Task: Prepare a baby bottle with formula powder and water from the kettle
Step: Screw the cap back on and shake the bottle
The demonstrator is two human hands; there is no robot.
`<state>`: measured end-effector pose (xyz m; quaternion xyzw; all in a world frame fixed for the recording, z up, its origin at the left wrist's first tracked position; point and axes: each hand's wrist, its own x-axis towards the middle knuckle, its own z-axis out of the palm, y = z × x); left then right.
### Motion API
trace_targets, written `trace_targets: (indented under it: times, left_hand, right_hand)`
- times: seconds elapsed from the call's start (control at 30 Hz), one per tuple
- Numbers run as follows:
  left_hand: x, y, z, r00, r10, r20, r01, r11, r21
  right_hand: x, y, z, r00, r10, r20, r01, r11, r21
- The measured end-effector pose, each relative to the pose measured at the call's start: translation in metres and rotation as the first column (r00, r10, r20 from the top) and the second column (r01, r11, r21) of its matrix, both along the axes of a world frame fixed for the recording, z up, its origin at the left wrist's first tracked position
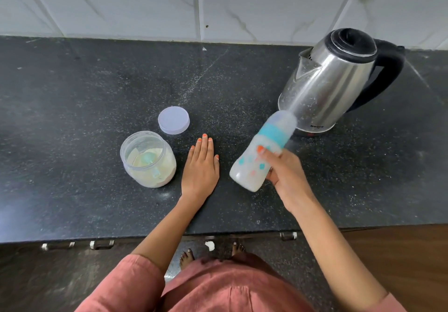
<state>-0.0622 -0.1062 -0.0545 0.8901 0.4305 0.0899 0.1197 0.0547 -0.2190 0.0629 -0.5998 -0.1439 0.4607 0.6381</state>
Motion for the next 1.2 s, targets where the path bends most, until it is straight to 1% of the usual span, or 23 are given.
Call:
trace_targets:
  times: [0.07, 0.1, 0.17, 0.23, 0.27, 0.33, 0.4, 0.43, 0.47, 0.5, 0.57, 0.63, 0.67, 0.7, 0.73, 0.8, 0.83, 0.87, 0.93, 1.0, 1.03, 1.1, 1.2]
  left_hand:
    - [0.000, 0.000, -0.002, 1.000, 0.003, 0.001, -0.003, 1.000, 0.007]
    - [0.000, -0.001, -0.001, 1.000, 0.005, -0.005, -0.005, 1.000, 0.007]
    - [0.000, 0.000, 0.000, 1.000, 0.009, -0.010, -0.009, 1.000, -0.003]
    - [0.000, 0.000, 0.001, 1.000, 0.011, -0.003, -0.011, 1.000, -0.003]
    - [0.000, 0.000, 0.001, 1.000, 0.012, 0.005, -0.012, 1.000, 0.000]
    - [0.000, 0.000, 0.002, 1.000, 0.011, -0.001, -0.011, 1.000, -0.014]
    - [0.000, 0.000, 0.001, 1.000, 0.014, -0.001, -0.014, 1.000, -0.022]
    - [0.000, 0.000, 0.002, 1.000, 0.018, -0.002, -0.018, 0.999, -0.026]
    - [0.000, 0.000, 0.002, 1.000, 0.022, -0.007, -0.022, 0.999, -0.029]
    - [0.000, 0.000, 0.002, 1.000, 0.024, -0.008, -0.024, 0.999, -0.027]
    - [0.000, 0.000, 0.002, 1.000, 0.013, -0.009, -0.013, 1.000, -0.026]
    - [0.000, 0.000, 0.003, 1.000, 0.007, -0.014, -0.007, 1.000, -0.018]
    - [0.000, 0.000, 0.002, 1.000, 0.002, -0.014, -0.003, 1.000, -0.008]
    - [0.000, 0.000, 0.001, 1.000, 0.001, -0.014, -0.001, 1.000, -0.002]
    - [-0.001, 0.001, 0.000, 1.000, 0.002, -0.011, -0.002, 1.000, 0.002]
    - [0.000, 0.001, 0.000, 1.000, 0.008, -0.002, -0.008, 1.000, 0.005]
    - [0.000, 0.000, 0.000, 1.000, 0.013, -0.002, -0.013, 1.000, 0.002]
    - [0.000, 0.000, 0.001, 1.000, 0.016, -0.003, -0.016, 1.000, 0.002]
    - [0.001, 0.000, 0.001, 1.000, 0.011, -0.010, -0.011, 1.000, -0.006]
    - [0.000, 0.000, 0.001, 1.000, 0.008, 0.001, -0.008, 1.000, -0.014]
    - [0.000, 0.001, 0.001, 1.000, 0.009, 0.007, -0.009, 1.000, -0.012]
    - [0.000, 0.000, 0.000, 1.000, 0.006, 0.009, -0.006, 1.000, -0.008]
    - [-0.001, 0.000, -0.001, 1.000, 0.001, -0.003, -0.001, 1.000, 0.004]
  right_hand:
    - [-0.005, -0.006, 0.000, 0.983, 0.152, 0.101, -0.143, 0.985, -0.096]
    - [-0.002, -0.006, 0.000, 0.986, 0.132, 0.099, -0.124, 0.989, -0.085]
    - [0.004, -0.001, 0.002, 0.998, -0.046, -0.042, 0.047, 0.998, 0.032]
    - [0.010, 0.006, 0.004, 0.953, -0.229, -0.198, 0.255, 0.959, 0.120]
    - [0.010, 0.008, 0.003, 0.937, -0.265, -0.228, 0.300, 0.945, 0.134]
    - [0.002, 0.006, 0.001, 0.967, -0.186, -0.174, 0.205, 0.973, 0.103]
    - [-0.008, -0.002, -0.001, 0.998, 0.057, -0.031, -0.057, 0.998, 0.000]
    - [-0.010, -0.005, -0.001, 0.988, 0.153, 0.033, -0.151, 0.987, -0.059]
    - [-0.009, -0.006, 0.000, 0.982, 0.179, 0.066, -0.173, 0.981, -0.085]
    - [-0.006, -0.005, -0.001, 0.989, 0.138, 0.061, -0.134, 0.989, -0.062]
    - [0.001, 0.001, 0.002, 0.995, -0.069, -0.071, 0.071, 0.997, 0.037]
    - [0.007, 0.008, 0.004, 0.944, -0.269, -0.190, 0.290, 0.952, 0.096]
    - [0.006, 0.009, 0.003, 0.934, -0.303, -0.191, 0.326, 0.940, 0.103]
    - [0.003, 0.008, 0.003, 0.947, -0.281, -0.154, 0.297, 0.950, 0.093]
    - [-0.002, 0.006, 0.002, 0.977, -0.195, -0.081, 0.200, 0.978, 0.059]
    - [-0.011, -0.003, 0.002, 0.993, 0.079, 0.088, -0.073, 0.995, -0.068]
    - [-0.013, -0.006, 0.003, 0.978, 0.161, 0.132, -0.146, 0.983, -0.114]
    - [-0.011, -0.006, 0.003, 0.977, 0.160, 0.137, -0.145, 0.983, -0.114]
    - [-0.005, -0.002, 0.005, 1.000, -0.006, 0.022, 0.006, 1.000, -0.006]
    - [0.004, 0.005, 0.005, 0.964, -0.220, -0.149, 0.234, 0.968, 0.084]
    - [0.005, 0.008, 0.003, 0.944, -0.276, -0.179, 0.296, 0.950, 0.096]
    - [0.000, 0.006, -0.001, 0.971, -0.212, -0.115, 0.221, 0.972, 0.079]
    - [-0.013, -0.005, -0.001, 0.987, 0.139, 0.078, -0.135, 0.990, -0.052]
